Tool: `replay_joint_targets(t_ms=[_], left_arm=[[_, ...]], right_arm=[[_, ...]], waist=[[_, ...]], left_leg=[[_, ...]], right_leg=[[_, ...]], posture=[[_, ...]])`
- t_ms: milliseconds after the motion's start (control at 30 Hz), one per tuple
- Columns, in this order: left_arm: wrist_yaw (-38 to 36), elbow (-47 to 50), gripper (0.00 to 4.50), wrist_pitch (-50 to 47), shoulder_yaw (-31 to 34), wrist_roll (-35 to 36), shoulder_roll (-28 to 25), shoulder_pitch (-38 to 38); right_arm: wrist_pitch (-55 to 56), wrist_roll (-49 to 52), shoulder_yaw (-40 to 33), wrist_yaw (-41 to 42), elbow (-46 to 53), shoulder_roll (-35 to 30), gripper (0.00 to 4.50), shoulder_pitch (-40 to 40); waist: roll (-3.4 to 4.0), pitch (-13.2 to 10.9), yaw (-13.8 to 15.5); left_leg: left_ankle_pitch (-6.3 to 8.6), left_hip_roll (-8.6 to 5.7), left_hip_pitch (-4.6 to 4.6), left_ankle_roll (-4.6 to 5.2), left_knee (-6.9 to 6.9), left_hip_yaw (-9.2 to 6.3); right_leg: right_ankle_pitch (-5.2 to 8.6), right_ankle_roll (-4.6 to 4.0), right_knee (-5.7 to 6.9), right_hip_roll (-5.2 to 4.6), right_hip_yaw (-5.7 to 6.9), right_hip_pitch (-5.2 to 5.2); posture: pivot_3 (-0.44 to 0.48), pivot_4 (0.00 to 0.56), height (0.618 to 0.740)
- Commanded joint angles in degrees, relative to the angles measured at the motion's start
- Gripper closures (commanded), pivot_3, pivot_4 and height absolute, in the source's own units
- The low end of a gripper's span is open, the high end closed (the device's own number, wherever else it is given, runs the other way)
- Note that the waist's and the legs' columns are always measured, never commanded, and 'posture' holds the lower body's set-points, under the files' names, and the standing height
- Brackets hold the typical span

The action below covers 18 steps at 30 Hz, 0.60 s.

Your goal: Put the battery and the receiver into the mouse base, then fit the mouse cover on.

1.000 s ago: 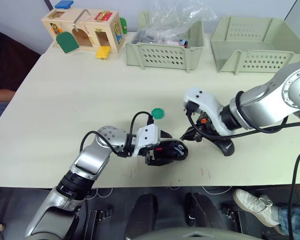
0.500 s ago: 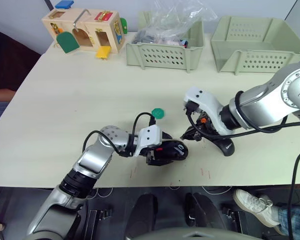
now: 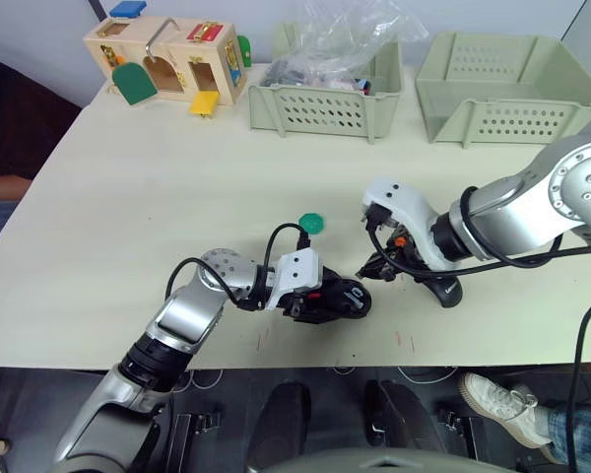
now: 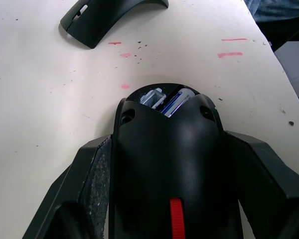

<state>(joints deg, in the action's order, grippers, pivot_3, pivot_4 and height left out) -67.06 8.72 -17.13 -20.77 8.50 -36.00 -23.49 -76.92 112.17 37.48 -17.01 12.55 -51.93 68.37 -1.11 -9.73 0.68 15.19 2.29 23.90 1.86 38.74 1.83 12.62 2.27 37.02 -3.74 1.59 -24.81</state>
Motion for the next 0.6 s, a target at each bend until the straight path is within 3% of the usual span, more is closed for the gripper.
replay_joint_targets(t_ms=[33, 233, 600], left_arm=[[0.51, 2.59, 1.61, 0.19, 0.36, -0.03, -0.29, 0.81], [1.02, 3.38, 1.61, -0.41, 0.71, 0.42, -0.49, 1.29], [1.37, 2.14, 1.61, -0.64, 0.24, 0.08, 0.55, 0.23]], right_arm=[[1.75, 0.83, -0.08, -2.65, 1.23, 0.58, 4.50, -0.75], [-0.41, 0.83, 4.72, -6.49, 0.69, 2.30, 4.50, 0.78], [-1.40, 0.83, 7.11, -10.82, -3.36, 6.45, 4.50, 1.80]], waist=[[0.00, 0.00, 0.02], [0.01, 0.00, 0.01], [0.01, 0.00, -0.04]], left_leg=[[0.00, 0.00, 0.00, 0.00, 0.02, 0.00], [0.00, 0.00, -0.01, 0.00, 0.05, -0.04], [0.00, 0.00, 0.01, 0.00, 0.14, -0.01]], right_leg=[[0.00, 0.00, 0.02, 0.00, 0.00, 0.00], [0.00, 0.00, 0.06, 0.00, -0.01, 0.00], [0.00, 0.00, 0.11, 0.00, 0.00, 0.00]], posture=[[0.000, 0.150, 0.740], [0.000, 0.150, 0.740], [0.000, 0.150, 0.740]])
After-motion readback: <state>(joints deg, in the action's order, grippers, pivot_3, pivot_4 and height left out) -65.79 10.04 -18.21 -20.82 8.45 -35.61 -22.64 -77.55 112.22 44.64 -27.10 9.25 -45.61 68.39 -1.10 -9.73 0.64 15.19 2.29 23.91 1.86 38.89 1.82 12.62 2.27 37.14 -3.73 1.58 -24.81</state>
